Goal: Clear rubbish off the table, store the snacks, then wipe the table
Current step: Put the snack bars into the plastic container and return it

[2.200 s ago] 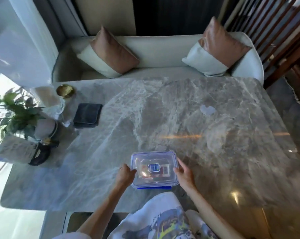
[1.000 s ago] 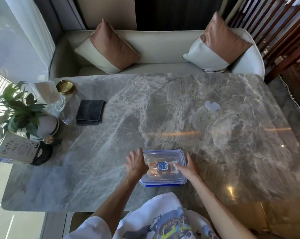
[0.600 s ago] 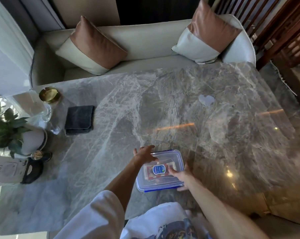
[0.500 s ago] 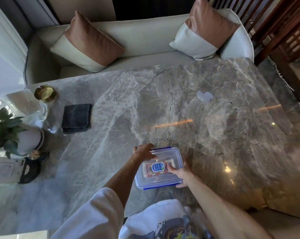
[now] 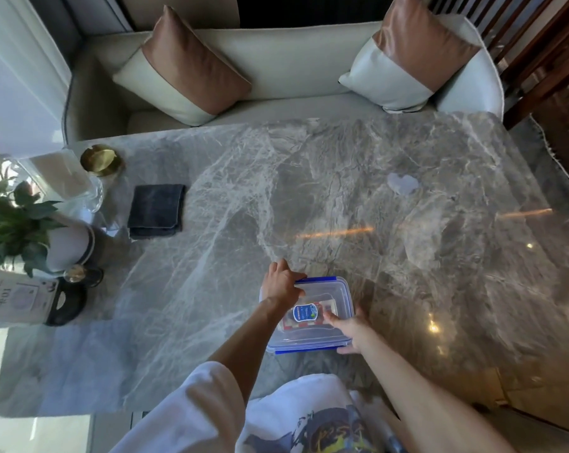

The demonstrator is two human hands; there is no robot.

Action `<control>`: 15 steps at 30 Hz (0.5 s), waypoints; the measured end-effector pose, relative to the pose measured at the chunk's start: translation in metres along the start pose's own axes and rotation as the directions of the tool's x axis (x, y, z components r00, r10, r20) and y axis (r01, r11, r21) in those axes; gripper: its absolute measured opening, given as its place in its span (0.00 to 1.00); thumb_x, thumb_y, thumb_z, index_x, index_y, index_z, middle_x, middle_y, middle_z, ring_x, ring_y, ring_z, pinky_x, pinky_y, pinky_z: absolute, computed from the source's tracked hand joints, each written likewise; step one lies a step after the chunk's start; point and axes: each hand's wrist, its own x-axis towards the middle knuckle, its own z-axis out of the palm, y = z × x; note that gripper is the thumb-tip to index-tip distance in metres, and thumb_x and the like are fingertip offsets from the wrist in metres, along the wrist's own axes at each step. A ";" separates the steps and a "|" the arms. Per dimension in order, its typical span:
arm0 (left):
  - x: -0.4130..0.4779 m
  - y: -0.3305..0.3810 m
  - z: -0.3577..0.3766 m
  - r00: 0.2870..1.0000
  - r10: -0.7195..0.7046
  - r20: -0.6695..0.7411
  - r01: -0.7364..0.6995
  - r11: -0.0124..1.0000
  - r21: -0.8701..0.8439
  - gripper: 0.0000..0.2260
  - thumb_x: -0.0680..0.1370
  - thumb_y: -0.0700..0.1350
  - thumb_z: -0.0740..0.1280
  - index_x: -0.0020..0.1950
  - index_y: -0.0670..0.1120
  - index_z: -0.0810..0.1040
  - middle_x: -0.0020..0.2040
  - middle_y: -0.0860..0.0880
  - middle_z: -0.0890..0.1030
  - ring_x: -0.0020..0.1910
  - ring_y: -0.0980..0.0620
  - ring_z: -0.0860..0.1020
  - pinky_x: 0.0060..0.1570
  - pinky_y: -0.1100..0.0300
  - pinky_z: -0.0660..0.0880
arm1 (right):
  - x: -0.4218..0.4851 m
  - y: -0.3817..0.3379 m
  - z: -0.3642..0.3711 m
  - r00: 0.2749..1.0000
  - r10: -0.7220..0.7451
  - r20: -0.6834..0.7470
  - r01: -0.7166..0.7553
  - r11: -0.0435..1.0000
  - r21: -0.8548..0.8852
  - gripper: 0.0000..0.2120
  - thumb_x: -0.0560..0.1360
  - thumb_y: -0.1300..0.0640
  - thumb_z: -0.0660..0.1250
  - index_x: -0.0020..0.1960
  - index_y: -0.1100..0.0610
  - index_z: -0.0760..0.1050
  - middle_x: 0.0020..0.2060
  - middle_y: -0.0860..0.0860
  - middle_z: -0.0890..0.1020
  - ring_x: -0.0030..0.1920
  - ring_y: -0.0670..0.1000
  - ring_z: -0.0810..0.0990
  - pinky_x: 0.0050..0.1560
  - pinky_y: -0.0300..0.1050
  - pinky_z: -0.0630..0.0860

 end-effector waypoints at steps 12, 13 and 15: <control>-0.107 -0.026 0.041 0.949 0.279 -0.145 -0.260 0.956 0.139 0.27 0.78 0.55 0.63 0.76 0.52 0.64 0.76 0.45 0.65 0.76 0.42 0.61 0.77 0.44 0.52 | -0.005 0.008 -0.013 0.994 -0.060 0.090 0.063 0.997 -0.036 0.60 0.60 0.30 0.73 0.78 0.45 0.41 0.74 0.56 0.65 0.64 0.59 0.76 0.57 0.55 0.75; -0.113 -0.034 0.043 0.931 0.325 -0.168 -0.297 0.940 0.170 0.28 0.76 0.55 0.67 0.75 0.50 0.66 0.74 0.44 0.68 0.75 0.40 0.64 0.76 0.44 0.54 | -0.006 0.009 -0.015 0.992 -0.076 0.100 0.082 0.995 -0.052 0.59 0.60 0.30 0.73 0.78 0.45 0.42 0.74 0.56 0.66 0.63 0.59 0.77 0.57 0.54 0.75; -0.123 -0.045 0.048 0.913 0.378 -0.153 -0.335 0.910 0.245 0.33 0.72 0.58 0.70 0.75 0.49 0.66 0.74 0.43 0.68 0.74 0.39 0.65 0.75 0.45 0.53 | -0.006 0.012 -0.016 0.987 -0.113 0.110 0.118 0.992 -0.042 0.57 0.61 0.30 0.72 0.78 0.45 0.45 0.73 0.56 0.67 0.63 0.59 0.76 0.56 0.53 0.77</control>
